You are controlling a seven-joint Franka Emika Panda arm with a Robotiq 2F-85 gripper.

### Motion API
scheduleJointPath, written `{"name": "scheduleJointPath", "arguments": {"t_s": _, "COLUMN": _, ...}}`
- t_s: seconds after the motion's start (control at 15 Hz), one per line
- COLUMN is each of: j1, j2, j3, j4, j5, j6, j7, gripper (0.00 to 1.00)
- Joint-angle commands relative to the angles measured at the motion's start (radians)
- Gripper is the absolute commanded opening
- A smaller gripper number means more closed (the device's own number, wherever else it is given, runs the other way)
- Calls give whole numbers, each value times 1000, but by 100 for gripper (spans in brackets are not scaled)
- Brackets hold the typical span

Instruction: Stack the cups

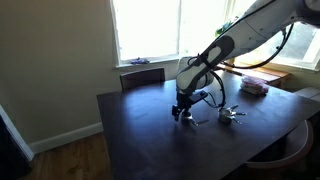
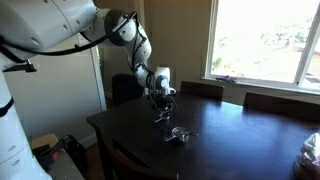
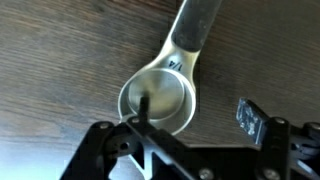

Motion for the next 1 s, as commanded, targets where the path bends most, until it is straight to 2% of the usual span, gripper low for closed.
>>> {"name": "scheduleJointPath", "arguments": {"t_s": 0.0, "j1": -3, "j2": 13, "j3": 0, "j4": 25, "j5": 20, "j6": -31, "j7": -20, "gripper": 61}}
{"name": "scheduleJointPath", "arguments": {"t_s": 0.47, "j1": -11, "j2": -9, "j3": 8, "j4": -2, "j5": 23, "j6": -17, "j7": -33, "gripper": 15}}
{"name": "scheduleJointPath", "arguments": {"t_s": 0.73, "j1": -13, "j2": -33, "j3": 7, "j4": -28, "j5": 25, "j6": -17, "j7": -28, "gripper": 6}}
{"name": "scheduleJointPath", "arguments": {"t_s": 0.93, "j1": -13, "j2": -71, "j3": 1, "j4": -70, "j5": 24, "j6": -12, "j7": -17, "gripper": 8}}
